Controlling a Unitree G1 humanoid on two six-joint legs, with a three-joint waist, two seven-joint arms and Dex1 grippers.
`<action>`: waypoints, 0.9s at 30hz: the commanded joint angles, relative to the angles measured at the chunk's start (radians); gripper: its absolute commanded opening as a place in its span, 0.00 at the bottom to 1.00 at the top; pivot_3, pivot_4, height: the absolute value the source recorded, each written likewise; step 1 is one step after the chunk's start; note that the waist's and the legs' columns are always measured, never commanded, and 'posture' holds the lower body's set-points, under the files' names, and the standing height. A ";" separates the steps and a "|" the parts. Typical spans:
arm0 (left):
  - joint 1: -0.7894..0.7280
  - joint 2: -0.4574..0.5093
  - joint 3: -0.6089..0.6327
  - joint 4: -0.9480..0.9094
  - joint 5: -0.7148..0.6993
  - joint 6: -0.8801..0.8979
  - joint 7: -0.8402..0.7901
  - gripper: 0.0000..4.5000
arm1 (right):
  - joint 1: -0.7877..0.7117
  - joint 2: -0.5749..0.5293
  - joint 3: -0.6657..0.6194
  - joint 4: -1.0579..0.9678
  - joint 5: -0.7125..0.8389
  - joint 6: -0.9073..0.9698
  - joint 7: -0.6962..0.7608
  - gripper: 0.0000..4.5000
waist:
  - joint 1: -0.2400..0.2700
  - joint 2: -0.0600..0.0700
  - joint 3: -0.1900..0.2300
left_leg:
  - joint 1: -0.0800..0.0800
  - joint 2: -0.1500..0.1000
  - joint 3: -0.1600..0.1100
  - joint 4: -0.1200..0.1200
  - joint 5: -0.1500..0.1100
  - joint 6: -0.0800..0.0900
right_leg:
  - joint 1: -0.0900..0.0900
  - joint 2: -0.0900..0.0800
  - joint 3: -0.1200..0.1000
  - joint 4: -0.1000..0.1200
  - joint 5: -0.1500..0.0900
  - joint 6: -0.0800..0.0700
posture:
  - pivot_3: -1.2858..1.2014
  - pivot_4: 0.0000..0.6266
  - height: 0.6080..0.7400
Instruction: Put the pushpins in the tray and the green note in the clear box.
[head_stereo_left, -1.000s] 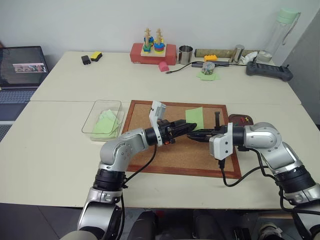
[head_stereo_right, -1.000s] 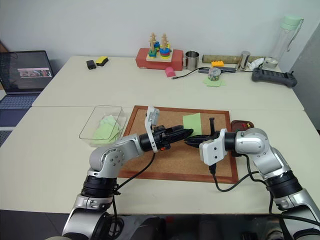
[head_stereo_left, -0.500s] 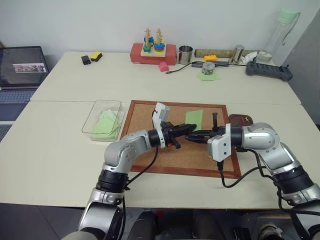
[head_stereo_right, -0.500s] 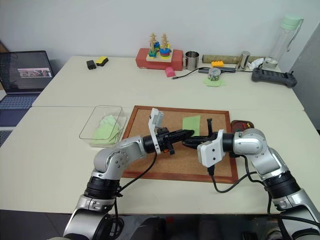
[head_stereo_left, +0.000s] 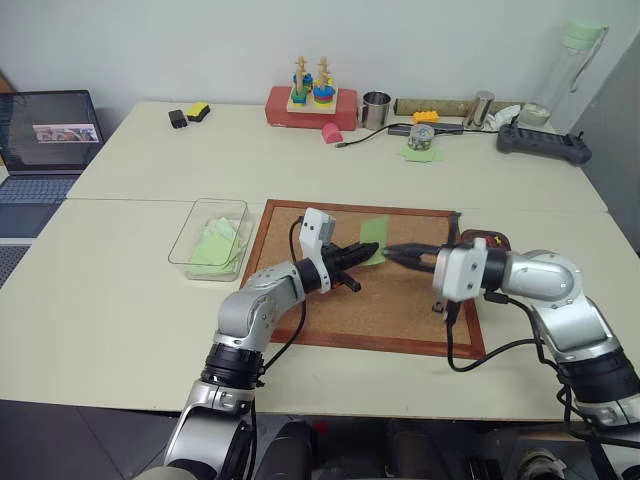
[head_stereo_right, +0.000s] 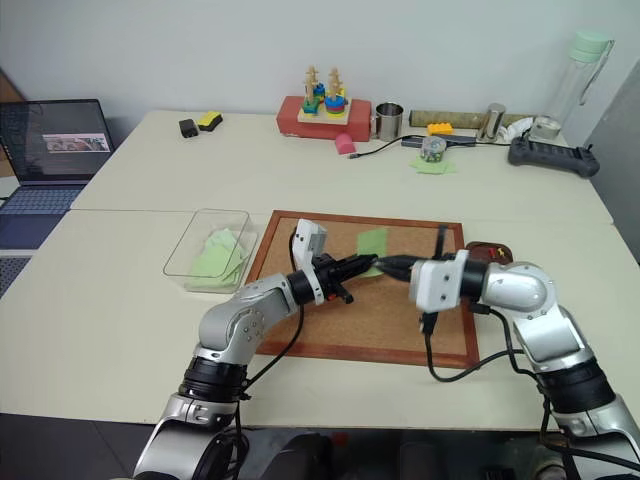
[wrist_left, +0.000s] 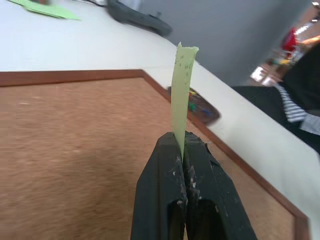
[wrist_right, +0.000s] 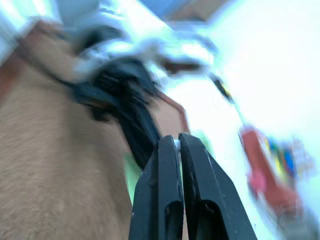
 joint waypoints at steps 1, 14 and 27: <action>0.011 0.013 0.021 -0.122 -0.019 -0.008 0.010 0.01 | 0.020 -0.036 -0.142 -0.014 0.052 0.242 -0.098 0.00 | 0.001 0.000 0.000 | 0.000 0.000 0.000 0.000 0.000 0.000 | 0.000 0.000 0.000 0.000 0.000 0.000 | 0.52 0.24 1.00; 0.076 0.085 -0.013 -0.285 -0.034 0.032 -0.007 0.01 | -0.021 -0.087 -0.163 0.255 0.002 0.569 -0.194 0.00 | -0.003 0.001 -0.001 | 0.000 0.000 0.003 0.000 -0.001 0.002 | 0.000 0.001 0.001 0.001 0.000 0.000 | 0.52 0.24 1.00; 0.084 0.087 -0.019 -0.294 -0.032 0.026 -0.007 0.00 | -0.082 -0.066 -0.155 0.349 0.005 0.562 -0.200 0.53 | -0.004 0.001 -0.001 | 0.000 0.000 0.004 0.000 0.000 0.001 | 0.000 0.001 0.000 0.002 0.000 0.000 | 0.52 0.24 1.00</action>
